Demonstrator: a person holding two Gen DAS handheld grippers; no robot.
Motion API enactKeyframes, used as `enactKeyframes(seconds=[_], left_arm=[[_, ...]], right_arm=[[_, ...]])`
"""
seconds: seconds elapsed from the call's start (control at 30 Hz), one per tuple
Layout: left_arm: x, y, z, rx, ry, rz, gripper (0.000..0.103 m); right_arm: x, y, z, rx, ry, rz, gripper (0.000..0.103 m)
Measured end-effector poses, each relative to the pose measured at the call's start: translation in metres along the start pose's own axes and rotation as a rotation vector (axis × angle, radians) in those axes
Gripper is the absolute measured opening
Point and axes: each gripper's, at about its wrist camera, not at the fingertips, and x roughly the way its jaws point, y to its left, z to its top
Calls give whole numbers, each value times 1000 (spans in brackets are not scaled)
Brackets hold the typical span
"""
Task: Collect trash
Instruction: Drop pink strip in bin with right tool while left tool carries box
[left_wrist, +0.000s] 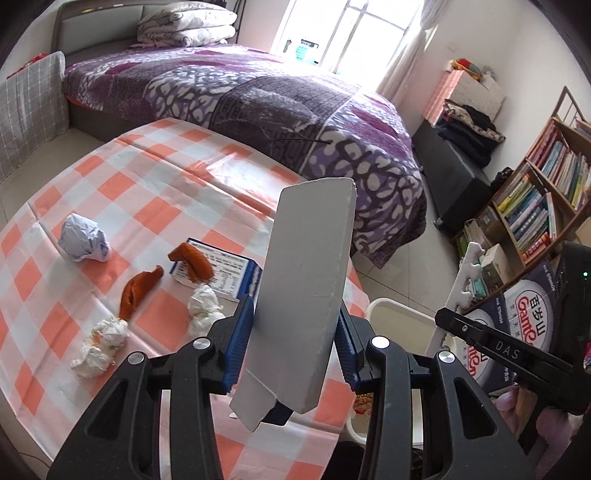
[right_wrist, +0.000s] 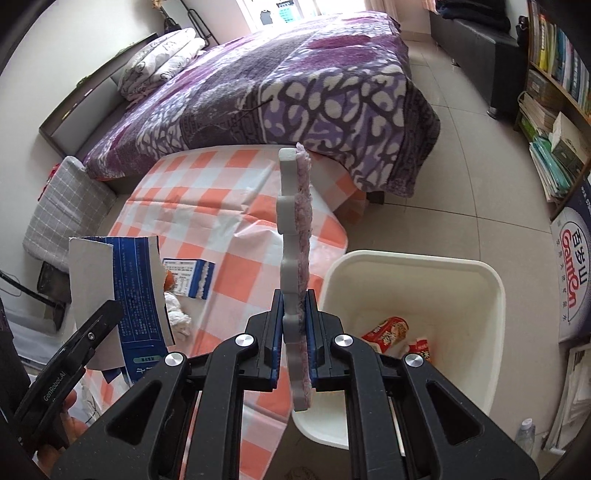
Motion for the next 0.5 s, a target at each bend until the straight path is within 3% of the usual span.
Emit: enactKeyframes(seconds=[0.1,0.23,0.43,0.5], left_arm=[[7,-14,-5,12,25,-38,42],[17,-34,-12,26,60,-86,42],[31,-63,-26,60,105,-132,42],[35,-73,-30,76,118,-139,42]], right_arm=[[-4,-19,-1,30,10,-23,15],[-12,-41,-1,74,-7,-38,45],[-28,-70,3,152,-58,-44,58],[-31,-78,5,175,-75,-53,58]])
